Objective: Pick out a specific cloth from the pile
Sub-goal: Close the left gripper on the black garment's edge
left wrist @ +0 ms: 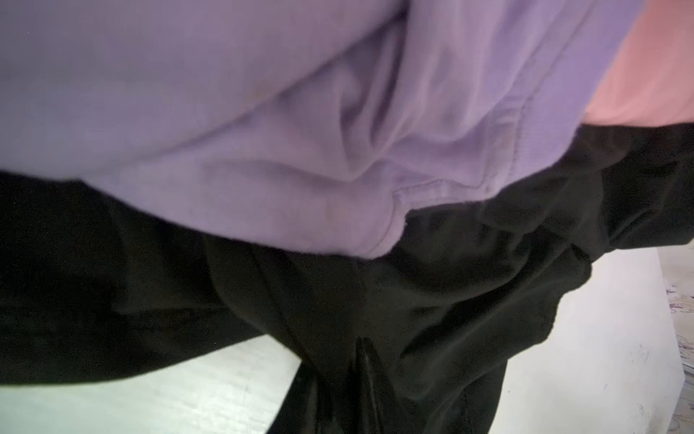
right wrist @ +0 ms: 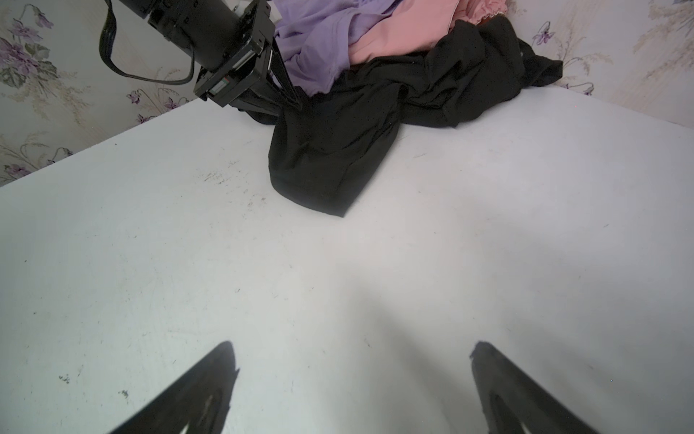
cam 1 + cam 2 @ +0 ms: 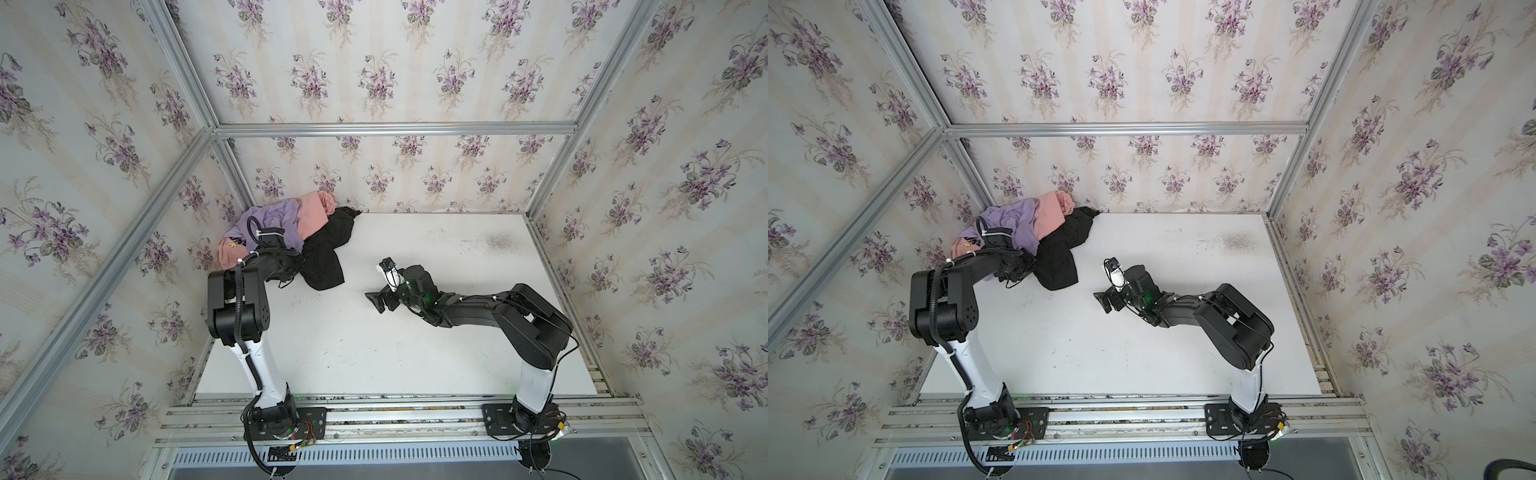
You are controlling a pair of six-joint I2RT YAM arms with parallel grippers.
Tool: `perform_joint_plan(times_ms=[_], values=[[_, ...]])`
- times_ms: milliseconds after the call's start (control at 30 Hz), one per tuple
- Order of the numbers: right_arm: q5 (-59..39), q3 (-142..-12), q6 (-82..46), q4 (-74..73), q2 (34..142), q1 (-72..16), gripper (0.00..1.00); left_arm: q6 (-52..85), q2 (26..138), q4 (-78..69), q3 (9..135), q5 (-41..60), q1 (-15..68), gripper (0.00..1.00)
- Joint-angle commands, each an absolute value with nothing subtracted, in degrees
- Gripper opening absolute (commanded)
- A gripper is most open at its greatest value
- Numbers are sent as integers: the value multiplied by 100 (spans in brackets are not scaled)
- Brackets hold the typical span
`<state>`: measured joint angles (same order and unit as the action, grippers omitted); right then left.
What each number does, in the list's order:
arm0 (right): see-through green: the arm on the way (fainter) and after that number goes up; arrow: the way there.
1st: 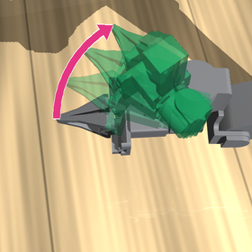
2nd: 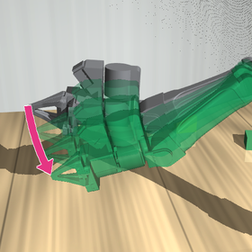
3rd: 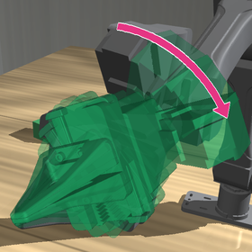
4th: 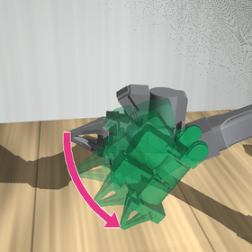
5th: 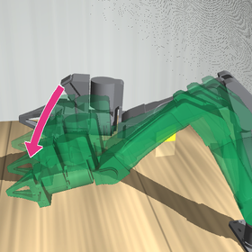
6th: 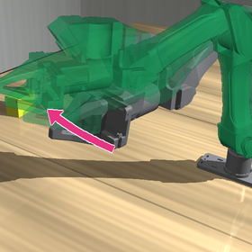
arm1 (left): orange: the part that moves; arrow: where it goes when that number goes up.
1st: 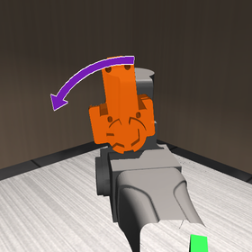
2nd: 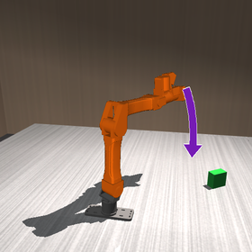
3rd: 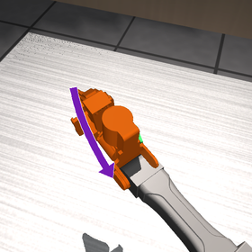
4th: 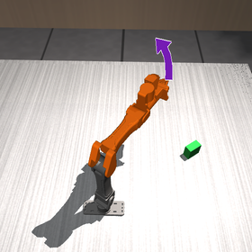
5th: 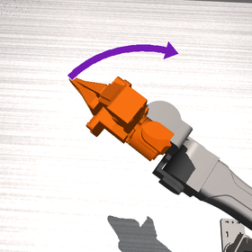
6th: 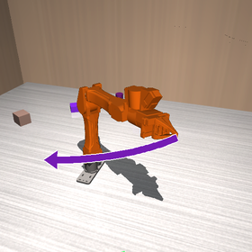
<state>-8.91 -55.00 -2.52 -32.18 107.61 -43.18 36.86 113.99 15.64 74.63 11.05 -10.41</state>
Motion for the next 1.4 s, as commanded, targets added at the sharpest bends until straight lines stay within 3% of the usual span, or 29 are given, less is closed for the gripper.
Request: perform_joint_plan(times_ms=[0, 500, 1367], values=[[-888, -5475, -215, -3436, 10776, -4324, 100, 3664, 11432, 1599, 7506, 1220, -1046, 18], [-853, -5414, -264, -3434, 10645, -4320, 100, 3691, 11224, 1600, 7497, 1478, -1046, 3], [-809, -5678, -233, -3168, 10400, -4509, 100, 3779, 10367, 1661, 7628, 2066, -1046, 0]])
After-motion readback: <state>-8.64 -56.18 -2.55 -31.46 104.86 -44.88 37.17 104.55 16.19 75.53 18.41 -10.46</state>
